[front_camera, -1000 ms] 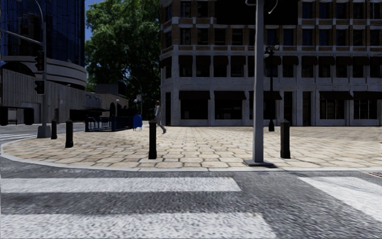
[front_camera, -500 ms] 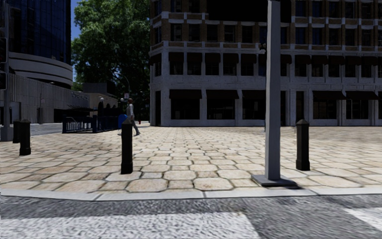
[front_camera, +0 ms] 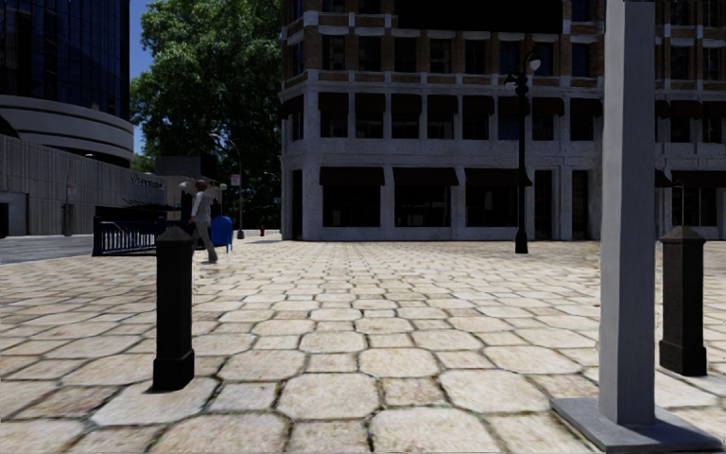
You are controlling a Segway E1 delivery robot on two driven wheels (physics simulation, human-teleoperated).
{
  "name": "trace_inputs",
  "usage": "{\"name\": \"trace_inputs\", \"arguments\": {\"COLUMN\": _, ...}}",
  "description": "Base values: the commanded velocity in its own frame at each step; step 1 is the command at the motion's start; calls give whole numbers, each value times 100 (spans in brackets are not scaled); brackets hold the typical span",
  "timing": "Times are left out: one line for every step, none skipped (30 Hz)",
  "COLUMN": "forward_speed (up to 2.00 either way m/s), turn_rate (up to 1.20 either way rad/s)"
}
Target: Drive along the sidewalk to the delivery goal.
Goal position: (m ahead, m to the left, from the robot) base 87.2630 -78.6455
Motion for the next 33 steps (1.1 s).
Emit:
{"name": "trace_inputs", "arguments": {"forward_speed": 200, "turn_rate": -4}}
{"name": "trace_inputs", "arguments": {"forward_speed": 200, "turn_rate": -8}}
{"name": "trace_inputs", "arguments": {"forward_speed": 200, "turn_rate": -8}}
{"name": "trace_inputs", "arguments": {"forward_speed": 200, "turn_rate": -15}}
{"name": "trace_inputs", "arguments": {"forward_speed": 198, "turn_rate": -18}}
{"name": "trace_inputs", "arguments": {"forward_speed": 191, "turn_rate": -19}}
{"name": "trace_inputs", "arguments": {"forward_speed": 182, "turn_rate": -20}}
{"name": "trace_inputs", "arguments": {"forward_speed": 182, "turn_rate": -20}}
{"name": "trace_inputs", "arguments": {"forward_speed": 176, "turn_rate": -24}}
{"name": "trace_inputs", "arguments": {"forward_speed": 169, "turn_rate": -28}}
{"name": "trace_inputs", "arguments": {"forward_speed": 168, "turn_rate": -30}}
{"name": "trace_inputs", "arguments": {"forward_speed": 168, "turn_rate": -30}}
{"name": "trace_inputs", "arguments": {"forward_speed": 167, "turn_rate": -30}}
{"name": "trace_inputs", "arguments": {"forward_speed": 167, "turn_rate": -31}}
{"name": "trace_inputs", "arguments": {"forward_speed": 167, "turn_rate": -36}}
{"name": "trace_inputs", "arguments": {"forward_speed": 167, "turn_rate": -39}}
{"name": "trace_inputs", "arguments": {"forward_speed": 167, "turn_rate": -39}}
{"name": "trace_inputs", "arguments": {"forward_speed": 167, "turn_rate": -39}}
{"name": "trace_inputs", "arguments": {"forward_speed": 167, "turn_rate": -40}}
{"name": "trace_inputs", "arguments": {"forward_speed": 167, "turn_rate": -40}}
{"name": "trace_inputs", "arguments": {"forward_speed": 167, "turn_rate": -40}}
{"name": "trace_inputs", "arguments": {"forward_speed": 167, "turn_rate": -41}}
{"name": "trace_inputs", "arguments": {"forward_speed": 167, "turn_rate": -45}}
{"name": "trace_inputs", "arguments": {"forward_speed": 167, "turn_rate": -49}}
{"name": "trace_inputs", "arguments": {"forward_speed": 167, "turn_rate": -49}}
{"name": "trace_inputs", "arguments": {"forward_speed": 167, "turn_rate": -51}}
{"name": "trace_inputs", "arguments": {"forward_speed": 167, "turn_rate": -51}}
{"name": "trace_inputs", "arguments": {"forward_speed": 167, "turn_rate": -51}}
{"name": "trace_inputs", "arguments": {"forward_speed": 167, "turn_rate": -52}}
{"name": "trace_inputs", "arguments": {"forward_speed": 167, "turn_rate": -53}}
{"name": "trace_inputs", "arguments": {"forward_speed": 167, "turn_rate": -53}}
{"name": "trace_inputs", "arguments": {"forward_speed": 167, "turn_rate": -54}}
{"name": "trace_inputs", "arguments": {"forward_speed": 167, "turn_rate": -54}}
